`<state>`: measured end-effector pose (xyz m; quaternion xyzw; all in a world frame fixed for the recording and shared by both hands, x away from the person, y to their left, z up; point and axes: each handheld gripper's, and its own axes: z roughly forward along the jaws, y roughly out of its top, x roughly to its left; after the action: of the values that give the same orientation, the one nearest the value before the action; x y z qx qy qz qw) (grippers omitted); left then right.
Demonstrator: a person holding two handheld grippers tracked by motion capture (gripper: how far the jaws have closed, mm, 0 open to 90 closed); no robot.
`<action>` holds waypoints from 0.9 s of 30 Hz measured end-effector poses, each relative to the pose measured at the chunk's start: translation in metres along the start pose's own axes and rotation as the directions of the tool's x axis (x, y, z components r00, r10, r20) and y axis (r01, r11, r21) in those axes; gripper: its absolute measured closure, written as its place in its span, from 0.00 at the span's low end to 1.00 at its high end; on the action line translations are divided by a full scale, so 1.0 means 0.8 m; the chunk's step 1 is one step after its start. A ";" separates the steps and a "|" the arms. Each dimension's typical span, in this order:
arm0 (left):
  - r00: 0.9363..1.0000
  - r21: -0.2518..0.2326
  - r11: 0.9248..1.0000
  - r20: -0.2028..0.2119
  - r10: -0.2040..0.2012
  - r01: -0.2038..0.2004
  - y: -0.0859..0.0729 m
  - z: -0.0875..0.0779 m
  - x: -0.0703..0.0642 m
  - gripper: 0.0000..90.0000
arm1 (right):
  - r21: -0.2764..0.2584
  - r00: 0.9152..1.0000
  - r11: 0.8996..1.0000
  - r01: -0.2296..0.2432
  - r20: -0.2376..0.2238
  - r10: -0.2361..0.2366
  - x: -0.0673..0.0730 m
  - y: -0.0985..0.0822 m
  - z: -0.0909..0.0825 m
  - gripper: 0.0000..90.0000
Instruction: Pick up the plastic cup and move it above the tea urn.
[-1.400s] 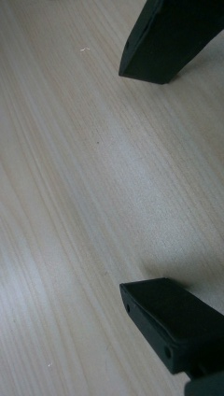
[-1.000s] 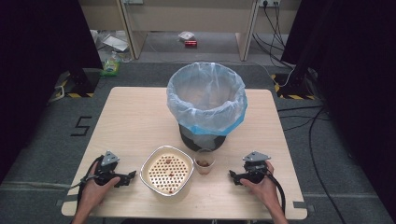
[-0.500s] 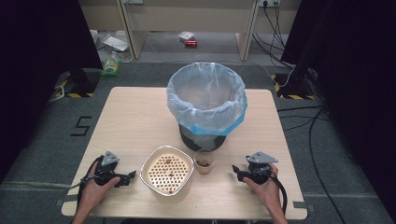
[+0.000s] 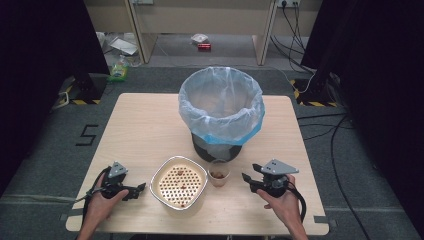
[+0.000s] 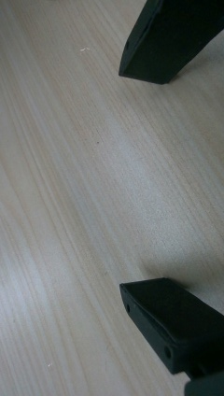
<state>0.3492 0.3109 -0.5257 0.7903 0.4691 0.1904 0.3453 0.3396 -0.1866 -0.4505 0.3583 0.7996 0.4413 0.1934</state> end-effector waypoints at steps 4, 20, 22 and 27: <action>1.000 0.000 1.000 0.000 0.000 0.000 0.000 0.000 0.000 0.00 | -0.002 0.999 1.000 0.021 -0.025 -0.021 0.009 0.013 0.001 0.57; 1.000 0.000 1.000 0.000 0.000 0.000 0.000 0.000 0.000 0.00 | 0.009 0.994 0.998 0.068 -0.084 -0.067 0.022 0.047 0.016 0.68; 1.000 0.000 1.000 0.000 0.000 0.000 0.000 0.000 0.000 0.00 | 0.014 0.993 0.997 0.079 -0.089 -0.077 0.025 0.052 0.022 0.68; 1.000 0.000 1.000 0.000 0.000 0.000 0.000 0.000 0.000 0.00 | 0.021 0.992 0.995 0.099 -0.086 -0.096 0.028 0.057 0.030 0.68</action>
<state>0.3492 0.3109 -0.5257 0.7903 0.4691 0.1904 0.3453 0.3583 -0.1401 -0.4250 0.3021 0.8291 0.4362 0.1760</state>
